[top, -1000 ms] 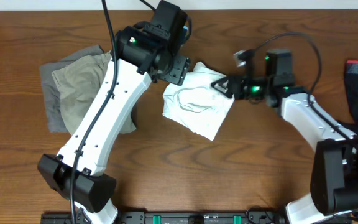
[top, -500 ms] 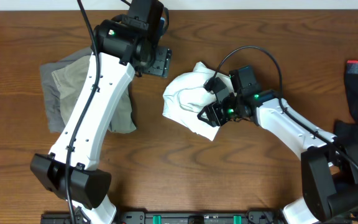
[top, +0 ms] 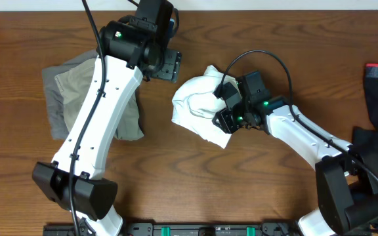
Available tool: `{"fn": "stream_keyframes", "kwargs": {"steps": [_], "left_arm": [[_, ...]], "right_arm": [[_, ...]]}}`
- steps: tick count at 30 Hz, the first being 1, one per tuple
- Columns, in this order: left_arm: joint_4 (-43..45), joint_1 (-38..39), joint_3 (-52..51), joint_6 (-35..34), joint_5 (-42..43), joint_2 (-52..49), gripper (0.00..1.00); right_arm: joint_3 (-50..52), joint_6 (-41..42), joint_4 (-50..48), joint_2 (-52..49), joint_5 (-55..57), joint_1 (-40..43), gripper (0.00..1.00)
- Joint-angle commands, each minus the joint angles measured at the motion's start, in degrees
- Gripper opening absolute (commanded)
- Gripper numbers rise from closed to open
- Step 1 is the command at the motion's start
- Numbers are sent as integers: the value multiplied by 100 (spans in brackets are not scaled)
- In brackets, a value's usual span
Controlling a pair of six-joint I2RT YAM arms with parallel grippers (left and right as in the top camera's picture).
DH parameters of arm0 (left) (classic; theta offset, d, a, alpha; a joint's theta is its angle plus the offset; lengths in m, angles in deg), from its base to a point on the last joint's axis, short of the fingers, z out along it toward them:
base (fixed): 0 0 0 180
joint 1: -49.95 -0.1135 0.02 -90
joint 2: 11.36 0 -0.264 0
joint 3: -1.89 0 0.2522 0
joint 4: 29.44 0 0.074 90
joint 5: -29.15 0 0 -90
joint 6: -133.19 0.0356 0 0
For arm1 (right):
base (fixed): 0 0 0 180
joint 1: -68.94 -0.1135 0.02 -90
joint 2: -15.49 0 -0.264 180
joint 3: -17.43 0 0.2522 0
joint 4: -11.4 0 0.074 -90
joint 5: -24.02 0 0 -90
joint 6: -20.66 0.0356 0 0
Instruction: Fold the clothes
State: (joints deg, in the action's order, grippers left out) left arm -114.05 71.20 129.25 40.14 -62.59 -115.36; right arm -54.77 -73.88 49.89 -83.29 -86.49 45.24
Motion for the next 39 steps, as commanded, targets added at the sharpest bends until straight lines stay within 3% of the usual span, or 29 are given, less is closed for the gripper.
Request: {"fn": "stream_keyframes", "kwargs": {"steps": [1,7,12,15,18,27,32,35,39], "left_arm": [[-37,-9,26,-70,-22,0,73],[-17,-9,26,-70,-24,0,73],[-28,-9,26,-70,-22,0,73],[-48,-9,26,-70,-22,0,73],[-105,-9,26,-68,-22,0,73],[-44,-9,26,-66,-24,0,73],[-24,-9,26,-66,-24,-2,73],[11,-9,26,-68,-24,-2,73],[68,-9,26,-68,-24,-2,73]], "right_arm": [[-28,17,98,127,457,-39,51],[-28,-28,-26,114,164,-229,52],[-28,-321,-9,-44,170,-505,35],[-28,-284,-2,-114,496,-575,10],[-28,164,28,-48,1088,-551,1],[-28,236,496,1032,1292,-481,1],[-22,234,938,1110,1244,-483,3],[-17,20,739,1029,977,-487,42],[-17,-1099,293,702,142,-494,44]]}}
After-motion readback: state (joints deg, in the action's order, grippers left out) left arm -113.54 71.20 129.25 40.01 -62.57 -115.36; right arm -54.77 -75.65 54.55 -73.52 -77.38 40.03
